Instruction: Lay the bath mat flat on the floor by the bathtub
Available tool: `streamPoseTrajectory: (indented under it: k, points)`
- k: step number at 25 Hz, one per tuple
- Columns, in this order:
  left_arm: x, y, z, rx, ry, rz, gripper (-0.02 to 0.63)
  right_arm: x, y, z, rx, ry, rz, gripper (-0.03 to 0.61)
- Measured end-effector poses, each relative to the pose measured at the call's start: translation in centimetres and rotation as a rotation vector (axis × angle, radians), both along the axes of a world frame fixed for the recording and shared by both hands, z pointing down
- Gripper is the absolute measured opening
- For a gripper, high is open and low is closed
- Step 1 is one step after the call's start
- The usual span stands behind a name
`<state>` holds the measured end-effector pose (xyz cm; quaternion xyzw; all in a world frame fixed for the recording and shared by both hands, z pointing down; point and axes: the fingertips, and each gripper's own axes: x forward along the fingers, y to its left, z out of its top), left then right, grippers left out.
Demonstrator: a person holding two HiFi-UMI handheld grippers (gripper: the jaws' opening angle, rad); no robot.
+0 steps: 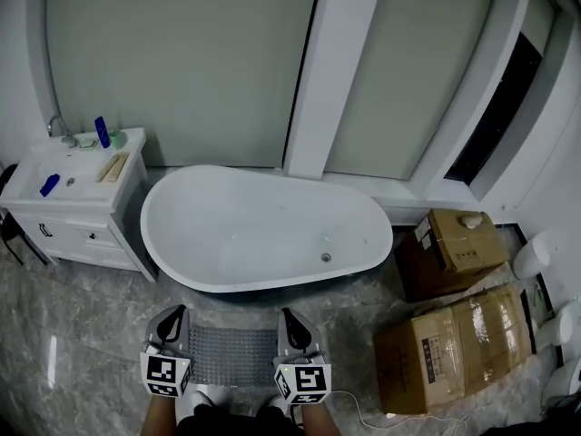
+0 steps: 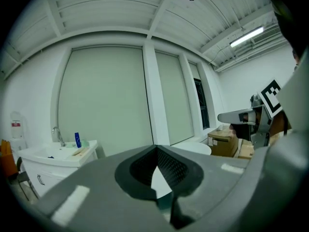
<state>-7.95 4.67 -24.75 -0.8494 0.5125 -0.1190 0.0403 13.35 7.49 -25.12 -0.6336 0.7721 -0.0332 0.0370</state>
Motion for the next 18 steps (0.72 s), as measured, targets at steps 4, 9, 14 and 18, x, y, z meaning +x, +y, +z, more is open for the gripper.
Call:
streamPoseTrajectory:
  k: [4, 9, 14, 18]
  points:
    - [0.5, 0.2, -1.1, 0.029, -0.013, 0.01, 0.005, -0.1, 0.4, -1.6, 0.054, 0.001, -0.009, 0.026]
    - [0.9, 0.6, -2.8, 0.078, 0.02, 0.017, 0.005, -0.4, 0.7, -2.8, 0.081, -0.01, -0.042, 0.026]
    - [0.8, 0.8, -3.6, 0.101, 0.017, 0.017, 0.005, -0.2, 1.0, -3.0, 0.08, -0.01, -0.037, 0.025]
    - [0.6, 0.9, -4.4, 0.115, 0.049, 0.012, 0.005, -0.3, 1.1, -2.9, 0.061, 0.019, -0.04, 0.023]
